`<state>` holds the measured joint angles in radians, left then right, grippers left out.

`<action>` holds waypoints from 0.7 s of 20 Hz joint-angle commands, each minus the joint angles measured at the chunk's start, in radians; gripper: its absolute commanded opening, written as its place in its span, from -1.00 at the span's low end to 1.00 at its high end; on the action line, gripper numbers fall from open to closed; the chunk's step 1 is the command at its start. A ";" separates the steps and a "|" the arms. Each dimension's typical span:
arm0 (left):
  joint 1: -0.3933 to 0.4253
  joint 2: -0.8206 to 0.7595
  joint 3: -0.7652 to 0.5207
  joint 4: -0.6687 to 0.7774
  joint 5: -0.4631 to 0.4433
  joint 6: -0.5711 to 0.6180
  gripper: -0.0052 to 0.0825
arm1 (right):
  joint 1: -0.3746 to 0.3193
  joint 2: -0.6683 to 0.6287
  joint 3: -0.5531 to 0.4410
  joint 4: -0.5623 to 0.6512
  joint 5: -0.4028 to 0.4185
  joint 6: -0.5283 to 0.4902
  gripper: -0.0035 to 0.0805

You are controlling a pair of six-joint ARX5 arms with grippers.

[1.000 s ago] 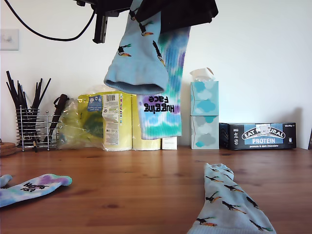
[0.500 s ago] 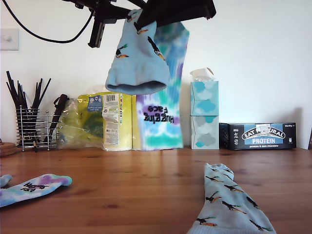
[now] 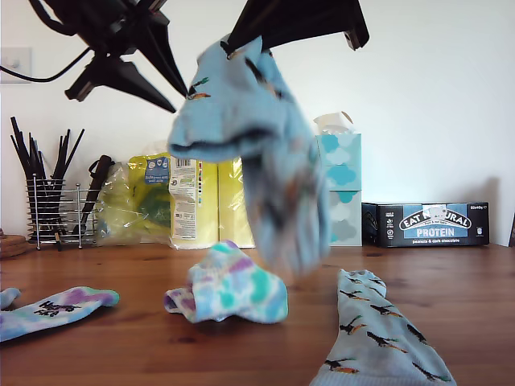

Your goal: Pair up the socks based on colour and pattern, by placing each sock on top of its pair

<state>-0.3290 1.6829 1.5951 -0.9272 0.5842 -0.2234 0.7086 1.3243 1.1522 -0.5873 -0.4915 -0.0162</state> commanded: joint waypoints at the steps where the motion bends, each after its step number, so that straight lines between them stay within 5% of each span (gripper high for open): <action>1: -0.018 -0.025 0.006 -0.016 -0.002 0.042 -0.27 | 0.000 -0.002 0.013 -0.003 -0.002 0.037 -0.95; 8: -0.021 -0.025 0.006 -0.053 -0.003 0.093 -0.27 | -0.197 -0.002 0.024 -0.013 0.034 0.071 -0.95; 11: -0.021 -0.025 0.006 -0.042 -0.002 0.093 -0.27 | -0.319 0.025 0.024 0.120 0.071 0.071 -0.95; 14: -0.021 -0.025 0.006 -0.037 -0.002 0.093 -0.27 | -0.375 0.111 0.024 0.229 0.002 0.104 -0.95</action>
<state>-0.3500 1.6817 1.5951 -0.9680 0.5804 -0.1410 0.3183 1.3872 1.1778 -0.3744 -0.4694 0.0822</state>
